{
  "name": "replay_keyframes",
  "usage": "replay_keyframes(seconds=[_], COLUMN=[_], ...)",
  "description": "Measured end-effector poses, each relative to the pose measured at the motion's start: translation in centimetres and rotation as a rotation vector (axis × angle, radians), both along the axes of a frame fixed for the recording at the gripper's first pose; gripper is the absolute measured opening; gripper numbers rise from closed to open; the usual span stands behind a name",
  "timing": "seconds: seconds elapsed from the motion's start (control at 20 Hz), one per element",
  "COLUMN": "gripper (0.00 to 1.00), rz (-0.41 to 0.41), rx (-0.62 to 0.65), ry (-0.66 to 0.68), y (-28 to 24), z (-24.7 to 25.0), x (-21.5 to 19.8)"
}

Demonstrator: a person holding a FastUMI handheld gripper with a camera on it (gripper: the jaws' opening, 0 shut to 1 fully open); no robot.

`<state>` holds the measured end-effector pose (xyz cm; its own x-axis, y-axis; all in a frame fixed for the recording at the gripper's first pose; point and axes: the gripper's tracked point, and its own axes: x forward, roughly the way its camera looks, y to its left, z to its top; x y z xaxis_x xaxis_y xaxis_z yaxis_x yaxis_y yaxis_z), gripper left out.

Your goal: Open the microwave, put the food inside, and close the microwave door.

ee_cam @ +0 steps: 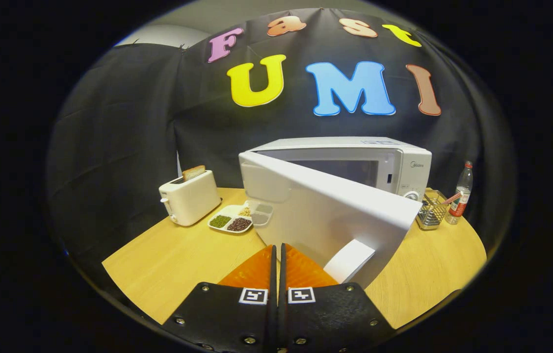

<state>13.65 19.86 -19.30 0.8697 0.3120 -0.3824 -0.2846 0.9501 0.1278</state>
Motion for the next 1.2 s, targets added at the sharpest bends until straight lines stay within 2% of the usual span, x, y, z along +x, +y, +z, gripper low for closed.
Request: replay_keyframes(seconds=[0.5, 1.2], gripper=[0.01, 0.01], rz=[-0.113, -0.199], rx=[-0.006, -0.007], ry=[-0.002, -0.009], y=[-5.0, -8.4], z=[-0.5, -1.3], x=[5.1, 13.7])
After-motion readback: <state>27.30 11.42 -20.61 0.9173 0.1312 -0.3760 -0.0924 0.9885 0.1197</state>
